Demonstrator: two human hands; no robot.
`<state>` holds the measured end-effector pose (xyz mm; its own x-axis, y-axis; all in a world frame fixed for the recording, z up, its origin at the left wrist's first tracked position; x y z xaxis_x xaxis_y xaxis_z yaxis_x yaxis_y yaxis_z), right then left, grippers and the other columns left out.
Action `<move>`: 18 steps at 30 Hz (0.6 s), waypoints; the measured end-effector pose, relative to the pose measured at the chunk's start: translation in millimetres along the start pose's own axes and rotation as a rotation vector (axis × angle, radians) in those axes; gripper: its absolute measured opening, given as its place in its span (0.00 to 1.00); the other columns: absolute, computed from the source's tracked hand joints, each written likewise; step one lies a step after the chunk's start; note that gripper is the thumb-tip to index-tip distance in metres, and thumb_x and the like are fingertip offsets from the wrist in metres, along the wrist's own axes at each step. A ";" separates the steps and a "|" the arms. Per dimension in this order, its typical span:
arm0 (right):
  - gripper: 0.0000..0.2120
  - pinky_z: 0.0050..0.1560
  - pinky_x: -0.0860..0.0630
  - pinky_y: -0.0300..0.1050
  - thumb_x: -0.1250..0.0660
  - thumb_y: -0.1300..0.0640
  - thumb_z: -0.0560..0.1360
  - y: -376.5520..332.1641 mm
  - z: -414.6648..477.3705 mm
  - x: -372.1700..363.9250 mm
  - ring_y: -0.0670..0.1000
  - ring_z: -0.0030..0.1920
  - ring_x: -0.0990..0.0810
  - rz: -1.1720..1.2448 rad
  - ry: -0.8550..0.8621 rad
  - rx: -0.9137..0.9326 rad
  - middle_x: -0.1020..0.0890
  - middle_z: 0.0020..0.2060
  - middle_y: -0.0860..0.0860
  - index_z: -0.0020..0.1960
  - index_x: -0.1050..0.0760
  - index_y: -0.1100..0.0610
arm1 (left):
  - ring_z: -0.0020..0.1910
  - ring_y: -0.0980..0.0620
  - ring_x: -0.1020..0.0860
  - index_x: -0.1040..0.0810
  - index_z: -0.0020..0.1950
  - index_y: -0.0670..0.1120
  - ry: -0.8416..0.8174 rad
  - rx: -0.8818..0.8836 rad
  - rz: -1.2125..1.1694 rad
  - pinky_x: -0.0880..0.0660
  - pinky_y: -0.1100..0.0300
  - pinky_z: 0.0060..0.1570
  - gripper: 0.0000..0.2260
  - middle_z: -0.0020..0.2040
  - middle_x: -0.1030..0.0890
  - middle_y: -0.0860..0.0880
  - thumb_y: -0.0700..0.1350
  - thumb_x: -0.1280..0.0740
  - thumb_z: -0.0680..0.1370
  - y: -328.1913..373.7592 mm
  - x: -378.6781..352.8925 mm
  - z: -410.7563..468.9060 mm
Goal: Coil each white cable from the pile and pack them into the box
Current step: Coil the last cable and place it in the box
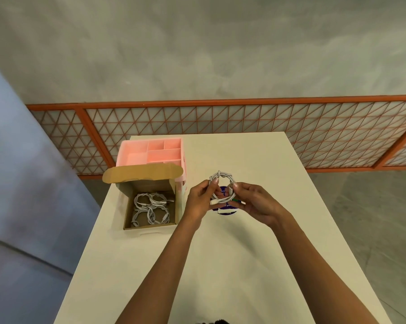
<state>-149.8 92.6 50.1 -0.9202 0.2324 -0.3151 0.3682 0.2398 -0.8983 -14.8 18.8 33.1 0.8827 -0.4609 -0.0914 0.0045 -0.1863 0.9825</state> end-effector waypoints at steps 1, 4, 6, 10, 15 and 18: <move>0.10 0.49 0.20 0.39 0.40 0.59 0.80 2.1 0.4 0.1 0.49 0.47 0.17 0.028 -0.001 -0.015 0.17 0.44 0.55 0.51 0.23 0.64 | 0.41 0.48 0.16 0.21 0.44 0.39 -0.021 0.010 -0.020 0.18 0.52 0.42 0.12 0.37 0.17 0.45 0.47 0.36 0.80 1.3 0.4 -0.7; 0.10 0.47 0.20 0.38 0.40 0.60 0.80 8.9 4.9 0.2 0.48 0.45 0.17 0.009 0.065 0.010 0.17 0.45 0.56 0.53 0.23 0.65 | 0.40 0.52 0.16 0.20 0.42 0.43 -0.009 0.014 0.011 0.18 0.52 0.43 0.11 0.37 0.16 0.48 0.48 0.35 0.79 -1.0 3.7 0.6; 0.10 0.46 0.21 0.37 0.39 0.60 0.80 13.5 8.9 0.5 0.49 0.45 0.17 -0.083 0.128 0.048 0.17 0.47 0.57 0.55 0.22 0.65 | 0.41 0.52 0.16 0.20 0.42 0.45 0.023 0.027 0.056 0.19 0.51 0.46 0.11 0.40 0.16 0.47 0.49 0.35 0.79 -5.4 9.0 2.2; 0.08 0.50 0.20 0.45 0.36 0.62 0.78 27.9 19.2 -2.0 0.55 0.46 0.17 -0.224 0.221 0.082 0.17 0.47 0.61 0.54 0.20 0.64 | 0.42 0.57 0.18 0.21 0.51 0.43 0.006 0.084 0.085 0.20 0.58 0.45 0.11 0.44 0.18 0.49 0.48 0.40 0.81 -15.9 21.2 -0.9; 0.05 0.41 0.21 0.41 0.31 0.63 0.75 49.2 29.0 -24.2 0.53 0.39 0.18 -0.412 0.347 0.056 0.18 0.39 0.56 0.51 0.22 0.62 | 0.48 0.49 0.24 0.24 0.58 0.42 0.077 0.191 0.070 0.21 0.48 0.54 0.09 0.49 0.26 0.43 0.40 0.42 0.82 -33.6 52.2 -6.2; 0.05 0.38 0.22 0.38 0.30 0.61 0.74 63.9 38.5 -46.7 0.50 0.37 0.18 -0.495 0.369 0.037 0.17 0.38 0.55 0.49 0.21 0.60 | 0.49 0.47 0.24 0.23 0.61 0.39 0.183 0.222 0.088 0.20 0.49 0.48 0.11 0.49 0.24 0.42 0.38 0.39 0.81 -41.9 81.8 -8.6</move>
<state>-88.4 60.8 -4.4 -0.8716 0.4140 0.2627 -0.1020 0.3710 -0.9230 61.2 -3.6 -14.1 0.9452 -0.3236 0.0430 -0.1607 -0.3468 0.9241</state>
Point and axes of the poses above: each hand's wrist, its own z-axis towards the middle knuckle, its own x-axis out of the back of the hand, y = z × x, the point moved 3 cm from there along z, towards the middle knuckle
